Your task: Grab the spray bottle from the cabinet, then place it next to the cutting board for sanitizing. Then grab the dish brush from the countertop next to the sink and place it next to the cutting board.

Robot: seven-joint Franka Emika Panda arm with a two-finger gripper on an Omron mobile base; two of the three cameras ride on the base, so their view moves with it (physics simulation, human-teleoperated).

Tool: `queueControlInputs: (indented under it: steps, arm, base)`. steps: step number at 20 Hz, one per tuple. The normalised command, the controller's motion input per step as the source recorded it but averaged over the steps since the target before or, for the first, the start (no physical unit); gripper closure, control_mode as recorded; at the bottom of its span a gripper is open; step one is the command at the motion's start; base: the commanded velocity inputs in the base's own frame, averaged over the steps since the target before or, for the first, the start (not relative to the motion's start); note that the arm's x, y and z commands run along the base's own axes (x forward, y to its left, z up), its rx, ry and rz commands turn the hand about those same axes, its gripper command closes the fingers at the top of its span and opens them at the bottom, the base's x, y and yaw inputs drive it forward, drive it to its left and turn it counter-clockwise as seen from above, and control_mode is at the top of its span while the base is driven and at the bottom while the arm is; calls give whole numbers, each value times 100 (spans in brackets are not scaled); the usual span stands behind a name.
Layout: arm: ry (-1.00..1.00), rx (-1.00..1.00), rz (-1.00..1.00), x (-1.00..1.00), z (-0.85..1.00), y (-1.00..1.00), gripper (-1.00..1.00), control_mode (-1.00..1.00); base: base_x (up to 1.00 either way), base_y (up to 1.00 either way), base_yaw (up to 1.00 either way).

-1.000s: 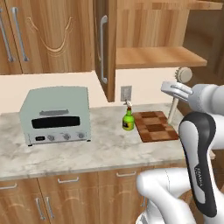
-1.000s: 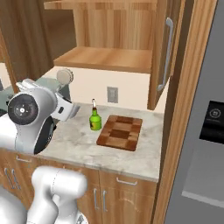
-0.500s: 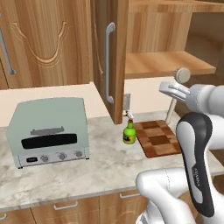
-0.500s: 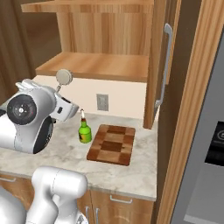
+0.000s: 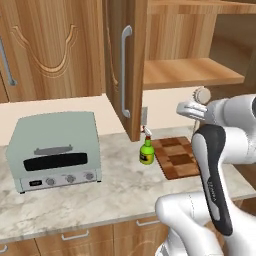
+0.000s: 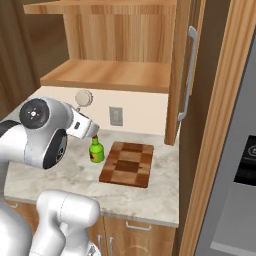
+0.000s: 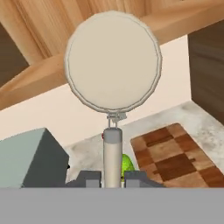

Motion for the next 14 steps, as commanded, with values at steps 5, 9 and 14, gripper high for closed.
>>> queueControlInputs:
  steps: [5, 9, 14]
  arm:
    - [36, -52, -1, 55, -78, -26, 100, -100]
    - [31, -34, 1, 57, -86, -69, 100, -100]
    - [15, -19, 5, 24, -74, -72, 100, -100]
  base:
    - [0, 0, 0]
    - [0, 0, 0]
    - [0, 0, 0]
